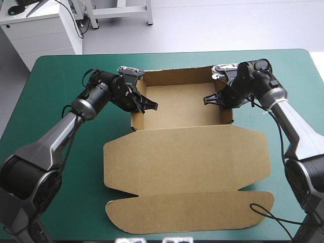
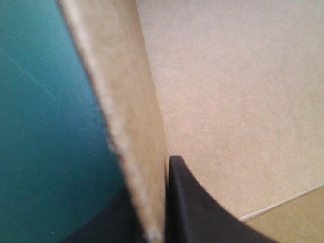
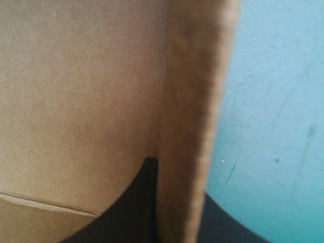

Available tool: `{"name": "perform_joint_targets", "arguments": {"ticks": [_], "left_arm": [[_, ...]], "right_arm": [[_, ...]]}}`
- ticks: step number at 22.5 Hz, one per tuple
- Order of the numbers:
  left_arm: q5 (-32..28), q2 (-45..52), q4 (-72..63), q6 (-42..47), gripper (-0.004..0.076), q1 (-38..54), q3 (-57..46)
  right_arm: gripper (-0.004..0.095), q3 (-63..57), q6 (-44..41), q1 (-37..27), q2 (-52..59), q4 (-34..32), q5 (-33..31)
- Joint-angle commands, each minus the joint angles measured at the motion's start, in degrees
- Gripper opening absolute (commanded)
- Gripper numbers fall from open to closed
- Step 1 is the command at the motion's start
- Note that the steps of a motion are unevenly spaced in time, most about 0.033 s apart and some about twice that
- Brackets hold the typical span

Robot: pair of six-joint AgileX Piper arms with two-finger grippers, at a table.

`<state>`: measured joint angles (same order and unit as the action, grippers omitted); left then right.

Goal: Fold the box

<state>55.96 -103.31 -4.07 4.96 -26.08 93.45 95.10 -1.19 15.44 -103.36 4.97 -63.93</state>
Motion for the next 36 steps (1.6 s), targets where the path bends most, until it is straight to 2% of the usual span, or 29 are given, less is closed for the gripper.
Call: {"name": "perform_joint_targets", "arguments": {"ticks": [1,14,16,17,18,19,20,21,22,24,30,36], "left_arm": [[2.5,0.3,-1.7,-2.6,-0.0008,-0.7,3.8],[9.5,-4.9,1.0,-2.9,-0.0006,-0.3,4.1],[11.2,-4.9,1.3,-2.9,0.0039,0.0,4.1],[12.1,-4.9,0.7,-3.2,0.0108,0.4,4.1],[12.6,-4.9,0.4,-3.4,0.0158,0.9,4.1],[13.2,-4.9,0.3,-3.4,0.0277,1.4,4.1],[13.4,-4.9,0.3,-3.4,0.0388,1.4,4.1],[13.4,-4.9,0.5,-3.4,0.0440,1.4,4.1],[13.6,-4.9,0.5,-3.4,0.0507,1.4,4.1],[14.3,-4.7,0.6,-3.4,0.0519,1.4,4.1],[13.3,-1.5,0.9,-3.4,0.0519,1.4,6.5],[17.9,1.9,1.0,-5.0,0.0519,1.4,14.3]], "right_arm": [[-0.0014,1.8,2.0,0.0,0.8,3.0,1.9],[-0.0014,1.7,2.8,0.0,-3.2,2.8,-1.5],[-0.0012,1.7,2.8,0.0,-3.2,2.6,-2.3],[0.0007,1.7,3.5,0.0,-3.2,1.8,-3.4],[0.0041,1.7,4.3,0.0,-3.2,1.3,-4.1],[0.0164,1.7,4.5,0.0,-3.2,0.2,-5.5],[0.0356,1.7,4.5,-0.2,-3.2,-0.4,-6.9],[0.0468,1.8,4.8,-0.2,-3.2,-0.4,-7.1],[0.0660,1.9,4.8,-0.2,-2.9,-0.4,-7.3],[0.0835,2.0,4.8,-0.2,-2.0,-0.4,-6.9],[0.0837,4.8,5.7,-0.2,0.9,-0.2,-7.4],[0.0833,8.2,5.7,-0.2,3.7,0.2,-7.6]]}}
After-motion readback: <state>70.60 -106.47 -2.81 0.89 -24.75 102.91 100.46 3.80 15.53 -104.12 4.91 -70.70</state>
